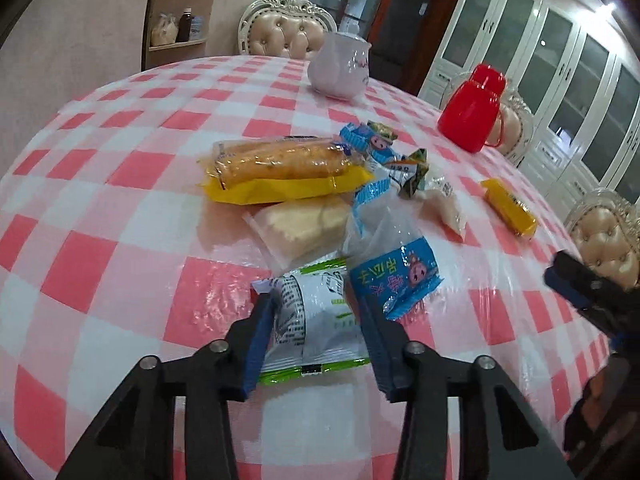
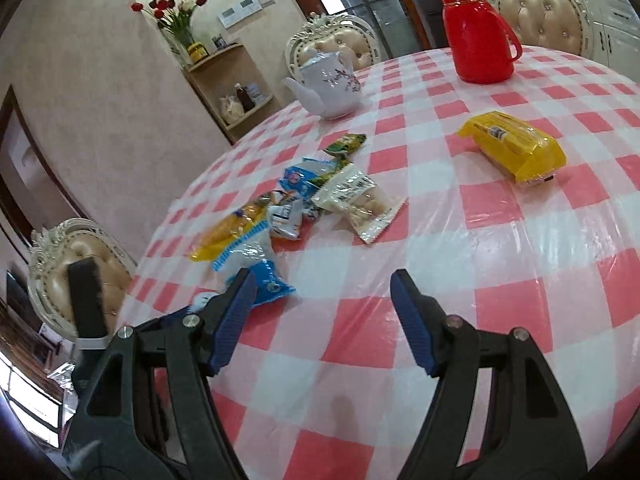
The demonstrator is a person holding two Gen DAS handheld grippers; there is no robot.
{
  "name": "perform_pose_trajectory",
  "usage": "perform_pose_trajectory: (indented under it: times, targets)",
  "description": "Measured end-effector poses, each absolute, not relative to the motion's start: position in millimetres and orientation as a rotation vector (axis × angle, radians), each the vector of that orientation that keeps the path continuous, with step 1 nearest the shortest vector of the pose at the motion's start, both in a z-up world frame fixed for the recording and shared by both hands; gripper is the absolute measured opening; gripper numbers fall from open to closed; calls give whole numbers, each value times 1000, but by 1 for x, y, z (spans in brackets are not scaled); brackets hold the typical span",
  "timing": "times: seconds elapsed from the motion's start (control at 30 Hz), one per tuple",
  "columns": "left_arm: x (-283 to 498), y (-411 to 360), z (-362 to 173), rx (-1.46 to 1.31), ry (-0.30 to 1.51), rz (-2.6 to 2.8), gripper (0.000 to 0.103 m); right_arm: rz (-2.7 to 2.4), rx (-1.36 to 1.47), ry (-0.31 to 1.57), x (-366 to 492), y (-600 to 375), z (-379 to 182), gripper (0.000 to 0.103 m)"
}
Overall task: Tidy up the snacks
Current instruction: 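Return to the table and grasp the white nut packet with the right gripper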
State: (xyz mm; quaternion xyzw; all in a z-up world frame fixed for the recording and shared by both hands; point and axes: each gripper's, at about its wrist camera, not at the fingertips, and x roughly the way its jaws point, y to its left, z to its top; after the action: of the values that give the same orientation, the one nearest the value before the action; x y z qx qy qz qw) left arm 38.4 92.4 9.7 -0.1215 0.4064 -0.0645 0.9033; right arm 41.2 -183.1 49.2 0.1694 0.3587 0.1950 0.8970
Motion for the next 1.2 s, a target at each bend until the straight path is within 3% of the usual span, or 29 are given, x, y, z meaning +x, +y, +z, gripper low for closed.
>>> perform_pose_trajectory:
  times: [0.2, 0.43, 0.67, 0.73, 0.77, 0.8, 0.87, 1.13, 1.17, 1.2]
  targets:
    - [40, 97, 10, -283, 843, -133, 45, 293, 239, 761, 70, -174, 34, 72]
    - [44, 92, 8, -257, 862, -129, 70, 335, -29, 819, 128, -135, 24, 76]
    - [51, 88, 8, -241, 868, -134, 78, 379, -69, 901, 176, -127, 8, 79]
    - [51, 91, 8, -257, 864, -142, 78, 414, -68, 903, 177, -124, 9, 70]
    - [51, 91, 8, -261, 863, -145, 77, 413, -70, 900, 176, -125, 10, 53]
    - [51, 91, 8, -262, 863, -146, 77, 411, -71, 895, 174, -125, 10, 20]
    - [51, 91, 8, -267, 862, -151, 77, 414, -78, 882, 167, -128, 12, 10]
    - [47, 95, 8, -277, 857, -153, 77, 492, -16, 890, 132, -141, 29, 8]
    - [47, 95, 8, -274, 858, -150, 77, 528, -27, 923, 126, -140, 29, 10]
    - [47, 95, 8, -268, 860, -147, 77, 531, -42, 921, 123, -142, 31, 20]
